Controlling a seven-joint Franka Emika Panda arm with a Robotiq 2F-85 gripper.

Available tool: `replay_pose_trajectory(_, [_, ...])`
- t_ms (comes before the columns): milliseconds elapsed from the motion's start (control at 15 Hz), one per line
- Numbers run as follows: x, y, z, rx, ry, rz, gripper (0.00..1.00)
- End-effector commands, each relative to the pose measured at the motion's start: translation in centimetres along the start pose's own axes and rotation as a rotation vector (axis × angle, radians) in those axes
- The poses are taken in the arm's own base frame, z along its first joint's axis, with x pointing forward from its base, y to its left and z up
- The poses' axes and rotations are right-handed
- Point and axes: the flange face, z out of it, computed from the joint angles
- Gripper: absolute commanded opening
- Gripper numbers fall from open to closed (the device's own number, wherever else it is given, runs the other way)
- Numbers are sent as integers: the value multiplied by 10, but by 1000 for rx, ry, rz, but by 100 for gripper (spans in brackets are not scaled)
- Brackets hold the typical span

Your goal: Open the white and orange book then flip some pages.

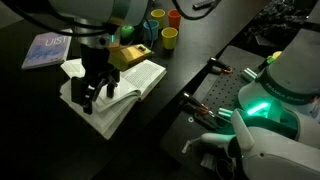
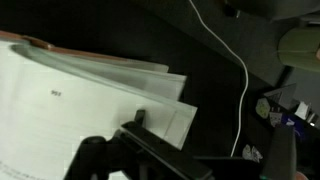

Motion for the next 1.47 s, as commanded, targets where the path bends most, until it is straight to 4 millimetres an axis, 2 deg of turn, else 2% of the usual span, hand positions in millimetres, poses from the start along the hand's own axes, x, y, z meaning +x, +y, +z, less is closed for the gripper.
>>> replay_pose_trajectory(0, [-1,-17,33,28,-36,-45,100])
replay_pose_trajectory(200, [-4,-24,56,19,-60,-94,100])
replay_pose_trajectory(400, [-1,-25,66,10,-61,-118,100])
replay_pose_trajectory(800, [4,-18,68,-54,-57,-186,100])
replay_pose_trajectory(1067, [10,-11,62,-103,-40,-243,100])
replay_pose_trajectory(1400, [8,2,64,-242,12,-328,100])
